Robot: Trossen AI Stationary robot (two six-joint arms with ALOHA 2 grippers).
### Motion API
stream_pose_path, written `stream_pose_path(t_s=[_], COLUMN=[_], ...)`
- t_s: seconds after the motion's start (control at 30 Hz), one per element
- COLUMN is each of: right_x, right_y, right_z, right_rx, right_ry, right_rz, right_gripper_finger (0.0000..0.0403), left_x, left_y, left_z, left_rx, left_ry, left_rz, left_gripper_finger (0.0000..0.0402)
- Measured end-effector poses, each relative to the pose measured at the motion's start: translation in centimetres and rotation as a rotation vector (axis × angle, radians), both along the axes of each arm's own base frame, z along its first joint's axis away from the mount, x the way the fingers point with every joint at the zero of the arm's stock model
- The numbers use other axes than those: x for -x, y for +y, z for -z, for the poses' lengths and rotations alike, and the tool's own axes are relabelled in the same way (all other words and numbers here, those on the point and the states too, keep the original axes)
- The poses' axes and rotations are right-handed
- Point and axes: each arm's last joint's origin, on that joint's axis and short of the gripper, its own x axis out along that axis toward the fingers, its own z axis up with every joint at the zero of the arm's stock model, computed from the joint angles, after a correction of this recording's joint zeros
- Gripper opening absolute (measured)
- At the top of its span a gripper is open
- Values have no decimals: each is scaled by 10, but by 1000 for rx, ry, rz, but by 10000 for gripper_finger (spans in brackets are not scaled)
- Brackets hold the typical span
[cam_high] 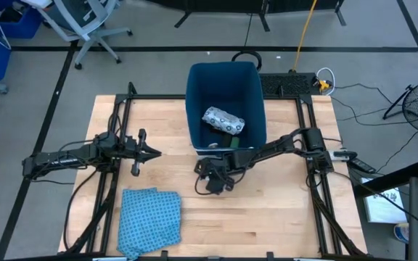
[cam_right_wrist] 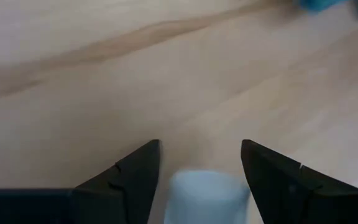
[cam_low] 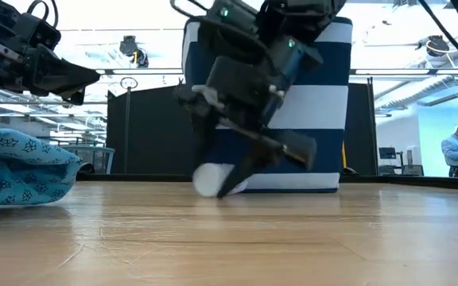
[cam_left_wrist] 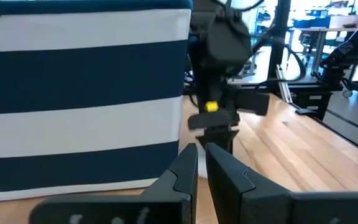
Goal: Pick & place medical supplies in basket/bin
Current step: Put the white medicine bottle into the basket
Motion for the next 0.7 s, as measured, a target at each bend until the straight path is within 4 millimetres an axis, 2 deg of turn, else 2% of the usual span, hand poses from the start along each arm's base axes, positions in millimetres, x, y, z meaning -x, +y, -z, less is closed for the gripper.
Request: stream_pose_path(t_s=[0.27,0.47,0.7], right_x=[0,1,4], right_y=[-2,5,7], right_z=[2,0,0], right_rx=[-59,38,3], right_ry=[26,-1,42], right_rz=[115,202,334], right_gripper_finger=[219,219,219], left_x=[0,0,0], left_y=[0,0,0], left_z=[0,0,0], left_rx=[3,21,25], left_ry=[1,2,2], left_rz=[8,10,9], left_gripper_finger=[37,37,37])
